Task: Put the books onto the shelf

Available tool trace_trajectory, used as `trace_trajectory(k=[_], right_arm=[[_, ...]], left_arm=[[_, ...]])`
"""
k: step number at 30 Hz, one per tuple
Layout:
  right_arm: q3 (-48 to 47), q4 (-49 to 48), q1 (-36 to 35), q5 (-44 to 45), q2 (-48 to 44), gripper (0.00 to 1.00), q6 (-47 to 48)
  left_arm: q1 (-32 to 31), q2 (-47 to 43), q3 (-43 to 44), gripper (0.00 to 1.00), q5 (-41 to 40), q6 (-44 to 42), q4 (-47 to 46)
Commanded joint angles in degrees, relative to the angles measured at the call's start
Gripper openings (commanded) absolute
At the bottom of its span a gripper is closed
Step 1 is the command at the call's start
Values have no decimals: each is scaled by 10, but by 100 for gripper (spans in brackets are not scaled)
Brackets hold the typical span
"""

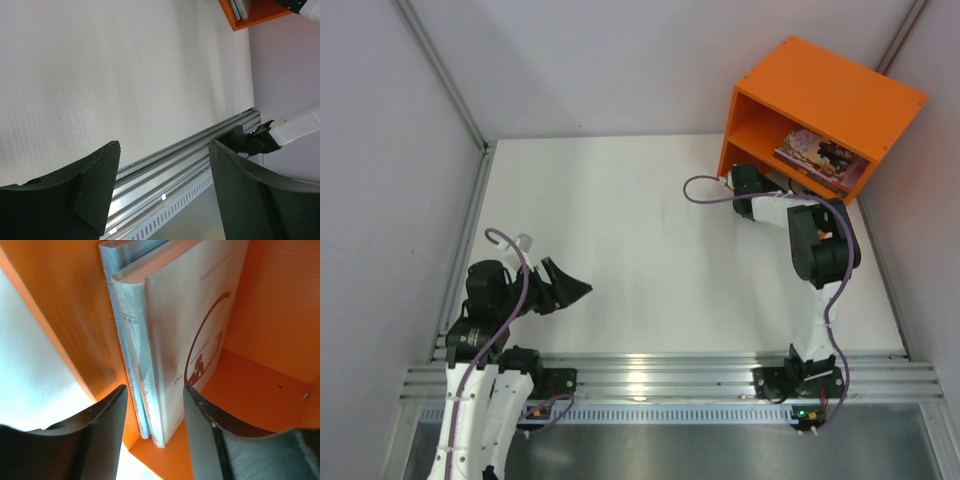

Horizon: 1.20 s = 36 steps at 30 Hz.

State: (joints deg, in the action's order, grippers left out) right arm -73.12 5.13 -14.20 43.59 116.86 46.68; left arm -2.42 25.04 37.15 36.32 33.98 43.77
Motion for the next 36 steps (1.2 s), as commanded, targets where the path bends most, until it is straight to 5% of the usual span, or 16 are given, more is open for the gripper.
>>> trace_trajectory(k=[1, 36], right_arm=[[10, -20, 7, -12, -30, 50, -7], [109, -94, 52, 33, -104, 50, 24]], left_arm=[[-2, -1, 0, 77, 0, -6, -28], [-2, -9, 8, 77, 3, -12, -18]])
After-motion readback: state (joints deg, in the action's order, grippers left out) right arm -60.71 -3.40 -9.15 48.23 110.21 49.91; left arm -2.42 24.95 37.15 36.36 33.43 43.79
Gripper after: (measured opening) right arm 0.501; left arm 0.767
